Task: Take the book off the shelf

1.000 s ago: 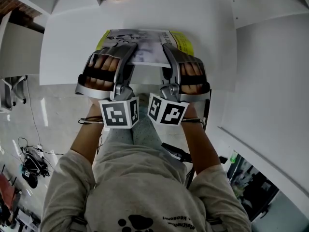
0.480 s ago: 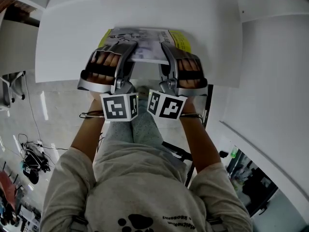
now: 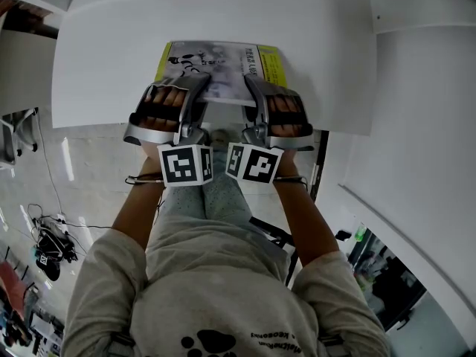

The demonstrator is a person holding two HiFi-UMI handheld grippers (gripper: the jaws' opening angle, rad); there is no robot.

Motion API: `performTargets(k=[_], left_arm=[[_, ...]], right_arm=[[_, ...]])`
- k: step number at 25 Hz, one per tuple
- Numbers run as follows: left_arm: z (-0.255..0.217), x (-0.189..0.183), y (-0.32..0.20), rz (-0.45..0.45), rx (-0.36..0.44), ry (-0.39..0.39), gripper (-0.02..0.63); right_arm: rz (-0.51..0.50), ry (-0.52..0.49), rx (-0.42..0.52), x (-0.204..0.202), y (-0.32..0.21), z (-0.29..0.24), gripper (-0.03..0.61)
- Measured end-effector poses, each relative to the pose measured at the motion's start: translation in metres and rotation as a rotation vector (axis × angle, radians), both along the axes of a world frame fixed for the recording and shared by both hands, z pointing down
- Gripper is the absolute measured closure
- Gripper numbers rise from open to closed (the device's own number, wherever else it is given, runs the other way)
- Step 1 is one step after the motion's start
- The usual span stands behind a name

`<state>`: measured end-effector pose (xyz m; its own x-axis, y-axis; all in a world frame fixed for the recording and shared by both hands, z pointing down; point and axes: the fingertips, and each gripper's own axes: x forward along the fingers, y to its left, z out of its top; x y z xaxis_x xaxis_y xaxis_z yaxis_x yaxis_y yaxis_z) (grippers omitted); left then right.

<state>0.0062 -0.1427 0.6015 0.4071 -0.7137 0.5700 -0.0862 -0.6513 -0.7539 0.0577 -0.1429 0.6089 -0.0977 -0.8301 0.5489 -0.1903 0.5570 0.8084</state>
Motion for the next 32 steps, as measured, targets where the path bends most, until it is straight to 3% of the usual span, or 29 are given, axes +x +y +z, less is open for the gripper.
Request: performTargets(k=[6,15,21,26,32], left_arm=[[0.025,-0.001,-0.001,-0.005,-0.088,-0.032,0.523],[0.066,-0.003,0.006,-0.003,-0.302,-0.107,0.508],[0.077,-0.004,0.009,-0.014,-0.412,-0.11,0.482],[0.079,-0.005,0.018,-0.007,-0.516,-0.13,0.448],[0.079,-0.008,0.032,0.003,-0.629,-0.144,0.407]], right_arm=[[-0.008,0.03,-0.068,-0.001,-0.002,0.022,0.495],[-0.034,0.068,-0.284,-0.003,0.007,0.067,0.489],[-0.052,0.04,-0.403,-0.005,0.008,0.081,0.457],[-0.077,0.085,-0.48,-0.003,0.015,0.082,0.414],[-0.098,0.042,-0.6,-0.008,0.031,0.082,0.354]])
